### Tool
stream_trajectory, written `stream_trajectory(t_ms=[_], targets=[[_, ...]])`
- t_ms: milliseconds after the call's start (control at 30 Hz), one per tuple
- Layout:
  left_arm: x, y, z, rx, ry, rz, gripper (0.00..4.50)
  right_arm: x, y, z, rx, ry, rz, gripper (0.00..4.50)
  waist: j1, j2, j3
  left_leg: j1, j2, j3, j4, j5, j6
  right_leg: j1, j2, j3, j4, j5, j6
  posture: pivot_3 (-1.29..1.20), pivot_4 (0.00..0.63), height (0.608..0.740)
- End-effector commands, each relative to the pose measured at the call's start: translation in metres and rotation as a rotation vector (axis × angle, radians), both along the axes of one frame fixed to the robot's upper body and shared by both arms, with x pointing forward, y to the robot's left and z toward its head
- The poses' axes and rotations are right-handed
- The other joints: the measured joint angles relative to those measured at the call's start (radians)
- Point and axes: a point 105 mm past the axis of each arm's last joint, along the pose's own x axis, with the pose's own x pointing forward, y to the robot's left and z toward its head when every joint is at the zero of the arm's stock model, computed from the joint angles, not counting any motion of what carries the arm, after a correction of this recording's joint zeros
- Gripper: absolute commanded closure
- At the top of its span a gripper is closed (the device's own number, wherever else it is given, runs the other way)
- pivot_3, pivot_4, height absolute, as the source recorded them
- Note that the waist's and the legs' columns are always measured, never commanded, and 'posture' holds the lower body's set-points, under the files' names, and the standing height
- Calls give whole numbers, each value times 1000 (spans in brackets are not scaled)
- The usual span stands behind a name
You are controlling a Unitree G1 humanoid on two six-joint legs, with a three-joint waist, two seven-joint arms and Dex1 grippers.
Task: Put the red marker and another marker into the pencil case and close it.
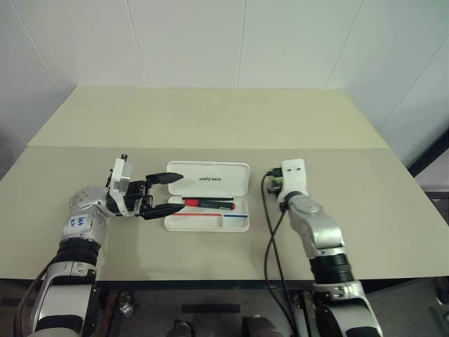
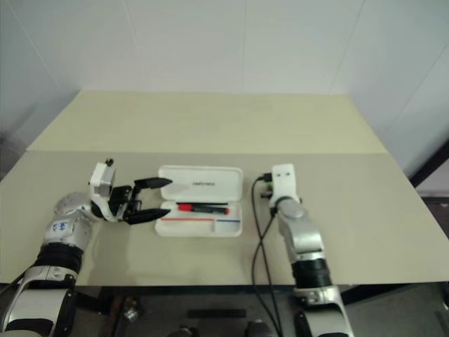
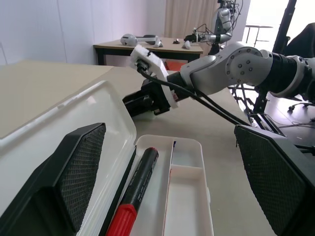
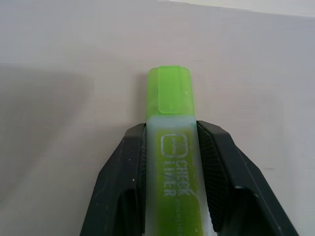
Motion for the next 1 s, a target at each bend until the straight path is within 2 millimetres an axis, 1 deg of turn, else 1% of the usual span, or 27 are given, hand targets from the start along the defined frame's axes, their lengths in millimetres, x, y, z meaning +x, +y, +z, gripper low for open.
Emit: stream_trajectory(t_ms=[33, 67, 100, 167, 200, 233, 267, 367, 400, 433, 467, 567, 600, 733, 767, 867, 1000], targets=[[-10, -1, 9, 7, -51, -93, 0, -7, -23, 49, -70, -144, 12, 3391, 0, 0, 0, 0, 0, 0, 0, 0, 0, 0, 0, 0, 0, 0, 0, 0, 150, 740], [-10, -1, 10, 7, -51, -97, 0, -9, -28, 56, -93, -159, 20, 3391, -2, 0, 0, 0, 0, 0, -1, 0, 0, 0, 1, 0, 0, 0, 0, 0, 150, 740], [-10, 0, 10, 8, -51, -101, 0, -12, -32, 68, -136, -181, 51, 3391, -4, 0, 0, 0, 0, 0, -1, 0, 0, 0, 2, 0, -1, 0, 0, 0, 150, 740], [-11, 1, 11, 11, -50, -106, 0, -16, -34, 86, -189, -209, 108, 3391, -6, 0, 0, 0, -1, 0, -1, 0, 0, 0, 3, 0, -1, 0, 0, 0, 150, 740], [-11, 3, 11, 13, -49, -104, 0, -20, -28, 99, -203, -233, 171, 3391, -8, 0, 0, 1, 0, 0, -1, 0, 0, 0, 4, 0, -1, 0, 0, 0, 150, 740], [-11, 4, 12, 15, -48, -103, 0, -22, -24, 107, -209, -246, 213, 3391, -10, 0, 0, 1, 0, 0, -1, 0, 0, 0, 5, 0, 0, 0, 0, 0, 150, 740], [-11, 5, 13, 19, -57, -101, 0, -26, -17, 116, -218, -260, 275, 3391, -11, 0, 0, 1, 1, 0, -1, 0, 0, -1, 5, 1, 0, 0, 0, 0, 150, 740], [-6, 9, 17, 28, -100, -73, 0, -46, 18, 140, -244, -282, 541, 3391, -9, 1, 1, 2, 1, 0, -1, 0, 0, -1, 7, 0, 1, 0, 0, 0, 150, 740], [-5, 11, 17, 33, -108, -65, 0, -51, 28, 144, -248, -277, 616, 3391, -9, 1, 1, 2, 1, 0, -1, 0, 0, -1, 6, 0, 1, 0, 0, 0, 150, 740], [-4, 12, 17, 36, -113, -60, 0, -55, 34, 145, -251, -272, 658, 3391, -7, 1, 1, 2, 1, 0, 0, 0, 0, -1, 6, 0, 1, 0, 0, 0, 150, 740], [-3, 14, 17, 44, -117, -51, 0, -61, 47, 146, -254, -265, 740, 3391, -6, 1, 1, 2, 1, 0, -1, 0, 0, 0, 6, -1, 1, 0, 0, 0, 150, 740], [-2, 21, 12, 80, -117, -28, 0, -78, 85, 140, -266, -221, 963, 3391, -6, 1, 1, 1, 1, -1, 0, 0, 0, 0, 3, -1, 0, 0, 0, 0, 150, 740], [-3, 22, 10, 89, -115, -23, 0, -82, 93, 137, -260, -211, 1011, 3391, -6, 1, 1, 1, 1, 0, -1, 0, 0, 0, 2, 0, -1, 0, 0, 0, 150, 740], [-7, 34, 5, 124, -103, 0, 0, -110, 134, 114, -271, -134, 1275, 3391, -5, 1, 1, -1, 1, -1, -1, 0, 1, 0, 1, -1, -2, 0, 0, 0, 150, 740], [-8, 36, 4, 129, -101, 5, 0, -113, 141, 110, -270, -122, 1316, 3391, -7, 1, 1, -1, 2, -1, -1, 0, 1, 0, 1, -1, -2, 0, 0, 0, 150, 740], [-12, 39, 1, 133, -96, 4, 0, -113, 159, 97, -283, -91, 1378, 3391, -6, 1, 1, -1, 2, -1, -1, 0, 1, -1, 1, -1, -1, 0, 0, 0, 150, 740], [-20, 41, -2, 124, -88, -9, 0, -106, 177, 69, -315, -39, 1430, 3391, -6, 1, 1, 0, 2, -1, 1, 0, 1, 0, 1, -2, 0, 0, 0, 0, 150, 740]])
